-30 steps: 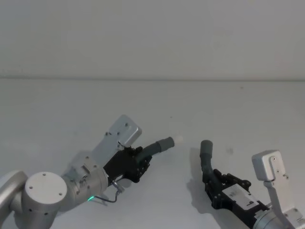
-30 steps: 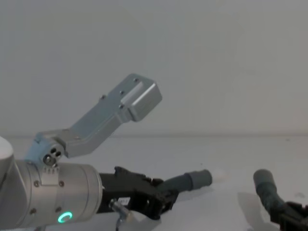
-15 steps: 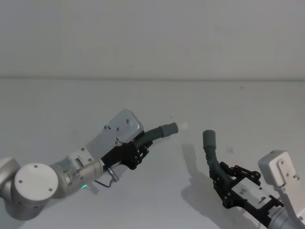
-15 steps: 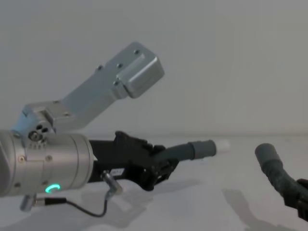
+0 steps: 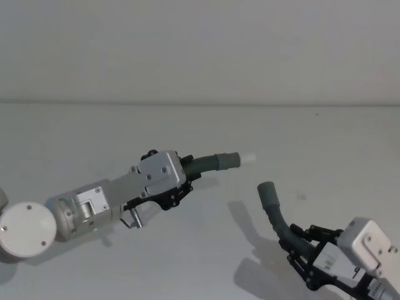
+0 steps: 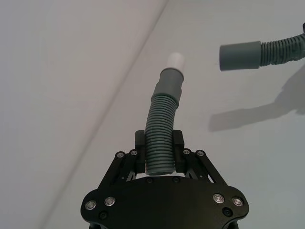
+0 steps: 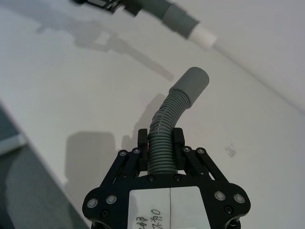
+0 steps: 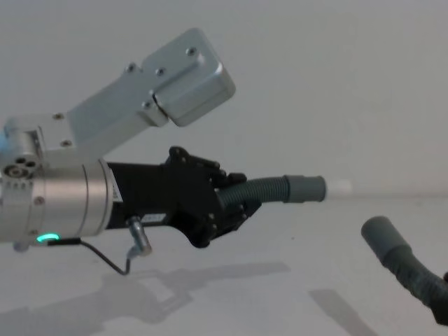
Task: Use both hands to pick up one end of the pipe from the table, align the ends, and insert them.
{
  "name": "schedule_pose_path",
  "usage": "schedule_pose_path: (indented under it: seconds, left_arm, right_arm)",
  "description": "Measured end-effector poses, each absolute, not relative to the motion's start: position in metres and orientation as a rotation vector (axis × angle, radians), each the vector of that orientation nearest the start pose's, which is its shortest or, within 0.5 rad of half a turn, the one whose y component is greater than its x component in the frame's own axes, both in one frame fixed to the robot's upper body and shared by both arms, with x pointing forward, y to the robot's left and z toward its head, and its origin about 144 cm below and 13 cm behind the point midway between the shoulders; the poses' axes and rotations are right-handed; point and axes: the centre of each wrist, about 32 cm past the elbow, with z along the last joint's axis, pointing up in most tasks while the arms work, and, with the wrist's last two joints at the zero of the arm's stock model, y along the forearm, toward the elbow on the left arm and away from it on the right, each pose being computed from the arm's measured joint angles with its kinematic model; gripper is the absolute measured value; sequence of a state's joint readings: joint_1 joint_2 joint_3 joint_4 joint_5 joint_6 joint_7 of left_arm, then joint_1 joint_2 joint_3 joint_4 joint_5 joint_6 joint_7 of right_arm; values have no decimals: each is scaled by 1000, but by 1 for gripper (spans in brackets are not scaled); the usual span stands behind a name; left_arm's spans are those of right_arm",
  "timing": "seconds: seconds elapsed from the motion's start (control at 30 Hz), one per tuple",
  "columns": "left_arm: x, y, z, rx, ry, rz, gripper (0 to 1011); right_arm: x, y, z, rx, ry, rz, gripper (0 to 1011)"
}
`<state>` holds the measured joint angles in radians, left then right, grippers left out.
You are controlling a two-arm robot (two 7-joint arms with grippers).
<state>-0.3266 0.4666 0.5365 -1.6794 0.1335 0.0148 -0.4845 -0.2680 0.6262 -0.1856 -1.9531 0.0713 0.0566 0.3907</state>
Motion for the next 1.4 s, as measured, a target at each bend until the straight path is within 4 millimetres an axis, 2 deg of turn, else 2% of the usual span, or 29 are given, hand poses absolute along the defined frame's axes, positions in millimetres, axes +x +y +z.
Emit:
schedule_pose_path:
  seconds: [0.33,0.77,1.13,1.4]
  left_arm:
    - [506,210,1249,402,-792,482,319]
    - [518,230,1271,408,-1066,310,319]
    - [523,239,1282,415,-1170,232,319]
    - [524,242,1286,418,-1204,205,319]
  right_arm:
    - [376,-300,1198,-515,-374,-669,291]
    - [386,-302,1208,-521,-470,-648,290]
    - [397,-307,1219,-541,-573,-639,291]
    - [393,-321,1224,-624,-596,-588,291]
